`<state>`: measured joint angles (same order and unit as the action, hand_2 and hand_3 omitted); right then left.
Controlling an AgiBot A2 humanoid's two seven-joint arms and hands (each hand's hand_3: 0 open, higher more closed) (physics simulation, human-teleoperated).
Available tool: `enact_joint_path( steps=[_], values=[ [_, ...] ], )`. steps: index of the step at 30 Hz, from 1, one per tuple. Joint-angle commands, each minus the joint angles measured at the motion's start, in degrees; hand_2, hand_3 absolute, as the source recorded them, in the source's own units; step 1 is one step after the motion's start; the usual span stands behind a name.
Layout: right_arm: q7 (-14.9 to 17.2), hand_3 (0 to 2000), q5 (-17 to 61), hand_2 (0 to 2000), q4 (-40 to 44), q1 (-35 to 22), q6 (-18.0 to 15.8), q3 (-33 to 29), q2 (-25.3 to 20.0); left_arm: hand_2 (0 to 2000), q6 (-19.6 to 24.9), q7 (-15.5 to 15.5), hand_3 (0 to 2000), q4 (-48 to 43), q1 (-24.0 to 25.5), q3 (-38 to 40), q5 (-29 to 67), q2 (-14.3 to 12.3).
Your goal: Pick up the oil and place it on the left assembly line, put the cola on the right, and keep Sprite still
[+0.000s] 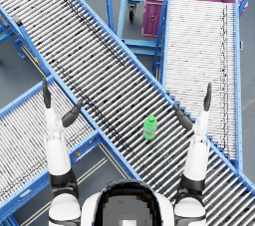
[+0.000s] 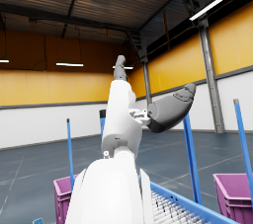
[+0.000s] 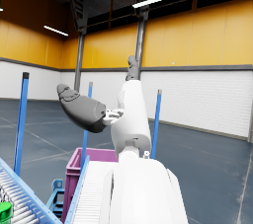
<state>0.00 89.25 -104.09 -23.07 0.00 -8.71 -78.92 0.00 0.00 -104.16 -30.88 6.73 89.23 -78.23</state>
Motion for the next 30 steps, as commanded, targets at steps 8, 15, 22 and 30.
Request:
enact_joint_path(
  steps=[8,15,22,30],
  values=[
    [0.00,0,0.00,0,0.30,-2.15,0.00,-0.24,0.33,0,0.00,0.00,0,0.31,-2.28,-0.35,0.00,0.13],
    [0.00,0,0.00,0,0.12,-2.64,0.00,-0.07,0.31,0,0.00,0.00,0,0.28,-1.63,0.73,0.00,-0.08],
    [0.00,0,0.00,0,0.09,-1.67,0.00,0.16,0.00,0,0.00,0.00,0,-0.20,-1.34,1.17,0.00,-0.21],
    [0.00,0,0.00,0,0.16,-1.30,0.00,-0.21,-0.18,0,0.00,0.00,0,-0.27,-0.40,0.59,0.00,-0.46]
  ],
)
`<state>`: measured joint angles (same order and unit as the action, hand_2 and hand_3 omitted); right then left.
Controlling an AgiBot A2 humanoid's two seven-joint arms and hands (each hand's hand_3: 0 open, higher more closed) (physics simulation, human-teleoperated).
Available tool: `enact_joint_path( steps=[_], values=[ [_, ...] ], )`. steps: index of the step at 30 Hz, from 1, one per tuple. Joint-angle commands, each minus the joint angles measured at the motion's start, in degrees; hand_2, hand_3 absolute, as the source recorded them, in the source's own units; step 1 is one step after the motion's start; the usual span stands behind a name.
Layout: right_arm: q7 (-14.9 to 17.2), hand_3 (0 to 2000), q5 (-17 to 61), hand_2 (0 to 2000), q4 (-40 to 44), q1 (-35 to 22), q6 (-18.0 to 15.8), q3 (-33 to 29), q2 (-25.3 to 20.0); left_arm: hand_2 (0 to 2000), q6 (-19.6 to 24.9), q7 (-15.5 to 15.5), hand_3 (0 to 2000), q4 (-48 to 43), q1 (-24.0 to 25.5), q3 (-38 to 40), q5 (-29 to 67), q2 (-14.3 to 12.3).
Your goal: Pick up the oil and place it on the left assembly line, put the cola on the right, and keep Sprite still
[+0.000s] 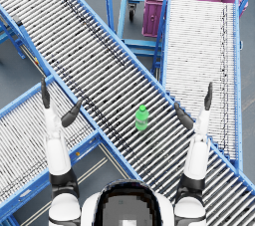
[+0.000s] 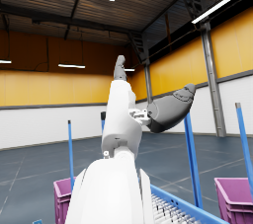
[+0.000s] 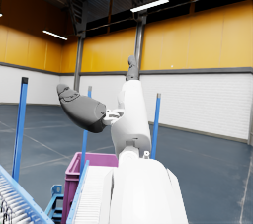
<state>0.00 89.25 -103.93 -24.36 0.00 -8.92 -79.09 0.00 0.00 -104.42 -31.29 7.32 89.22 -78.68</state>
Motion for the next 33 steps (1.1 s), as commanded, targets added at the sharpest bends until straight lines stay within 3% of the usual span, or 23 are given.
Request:
enact_joint_path(
  steps=[1,33],
  values=[
    [0.00,0,0.00,0,-0.01,0.04,0.00,-0.02,-0.02,0,0.00,0.00,0,-0.01,0.02,-0.02,0.00,-0.01],
    [0.07,0,-0.37,0,-0.54,0.75,-0.07,-0.30,-0.34,0,-0.07,0.07,0,-0.59,0.51,-0.43,-0.37,-0.26]
  ],
)
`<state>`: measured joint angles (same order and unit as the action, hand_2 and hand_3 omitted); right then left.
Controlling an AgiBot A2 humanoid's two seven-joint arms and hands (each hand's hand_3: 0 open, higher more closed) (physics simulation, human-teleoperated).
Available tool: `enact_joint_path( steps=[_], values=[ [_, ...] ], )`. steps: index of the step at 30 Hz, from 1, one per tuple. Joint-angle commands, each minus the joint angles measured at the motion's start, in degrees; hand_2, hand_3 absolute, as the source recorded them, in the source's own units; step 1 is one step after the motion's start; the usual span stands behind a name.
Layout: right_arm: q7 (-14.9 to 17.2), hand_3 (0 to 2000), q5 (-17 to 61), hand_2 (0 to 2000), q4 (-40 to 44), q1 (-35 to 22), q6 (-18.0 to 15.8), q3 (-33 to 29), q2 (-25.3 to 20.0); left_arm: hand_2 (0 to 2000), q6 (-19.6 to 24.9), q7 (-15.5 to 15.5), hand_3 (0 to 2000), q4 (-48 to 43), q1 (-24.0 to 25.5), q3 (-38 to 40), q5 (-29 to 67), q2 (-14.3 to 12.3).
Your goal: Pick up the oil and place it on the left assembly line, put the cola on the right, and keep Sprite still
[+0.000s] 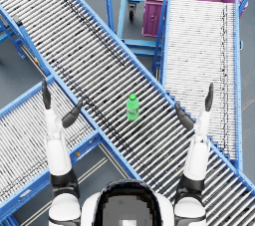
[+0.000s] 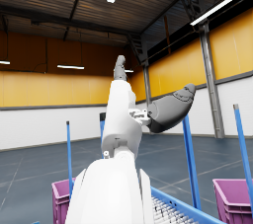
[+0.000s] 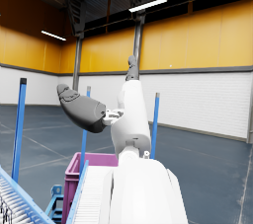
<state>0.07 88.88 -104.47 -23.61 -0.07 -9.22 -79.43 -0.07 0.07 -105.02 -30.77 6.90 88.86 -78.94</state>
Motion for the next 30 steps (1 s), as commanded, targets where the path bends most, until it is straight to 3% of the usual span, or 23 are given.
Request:
enact_joint_path(
  steps=[1,23,30],
  values=[
    [0.12,0,-0.64,0,0.07,0.29,-0.12,0.45,0.17,0,-0.12,0.12,0,0.06,0.44,-0.39,-0.64,0.17],
    [5.31,0,-29.37,0,1.46,6.58,-5.25,19.33,9.59,0,-5.31,5.30,0,1.95,13.27,-17.17,-29.35,9.14],
    [5.68,0,-31.38,0,1.55,6.99,-5.61,20.66,10.23,0,-5.67,5.66,0,2.09,14.12,-18.35,-31.36,9.74]
  ],
)
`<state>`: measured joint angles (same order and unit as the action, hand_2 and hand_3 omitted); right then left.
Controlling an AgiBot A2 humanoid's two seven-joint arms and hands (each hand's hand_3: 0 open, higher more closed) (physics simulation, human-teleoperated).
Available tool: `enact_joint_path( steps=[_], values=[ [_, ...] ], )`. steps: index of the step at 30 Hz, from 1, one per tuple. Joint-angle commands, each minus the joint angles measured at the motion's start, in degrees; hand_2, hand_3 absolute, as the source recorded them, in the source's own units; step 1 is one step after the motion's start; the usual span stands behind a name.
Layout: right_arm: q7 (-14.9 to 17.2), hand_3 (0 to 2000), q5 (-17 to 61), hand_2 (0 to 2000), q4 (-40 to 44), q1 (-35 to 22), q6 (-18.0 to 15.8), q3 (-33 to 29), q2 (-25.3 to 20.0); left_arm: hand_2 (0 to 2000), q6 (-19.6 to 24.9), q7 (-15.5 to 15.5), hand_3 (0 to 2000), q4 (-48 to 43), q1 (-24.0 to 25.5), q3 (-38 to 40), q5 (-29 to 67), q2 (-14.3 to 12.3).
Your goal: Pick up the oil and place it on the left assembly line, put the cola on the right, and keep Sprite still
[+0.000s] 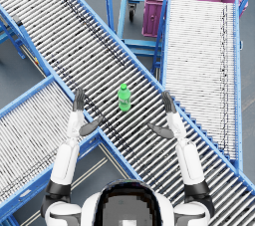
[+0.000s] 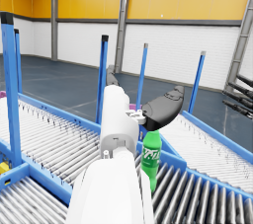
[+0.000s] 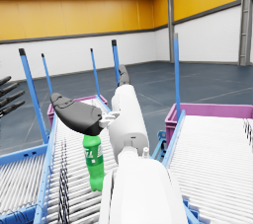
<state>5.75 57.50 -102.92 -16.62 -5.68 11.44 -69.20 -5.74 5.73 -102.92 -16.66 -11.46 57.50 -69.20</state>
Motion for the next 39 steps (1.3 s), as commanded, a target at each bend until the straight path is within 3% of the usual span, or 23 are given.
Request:
enact_joint_path(
  steps=[1,39],
  values=[
    [0.01,0,-0.06,0,0.00,0.01,-0.01,0.04,0.02,0,-0.01,0.01,0,0.00,0.02,-0.04,-0.06,0.02],
    [0.04,0,-0.21,0,0.01,0.04,-0.04,0.14,0.06,0,-0.04,0.04,0,0.01,0.08,-0.13,-0.21,0.06]
  ],
)
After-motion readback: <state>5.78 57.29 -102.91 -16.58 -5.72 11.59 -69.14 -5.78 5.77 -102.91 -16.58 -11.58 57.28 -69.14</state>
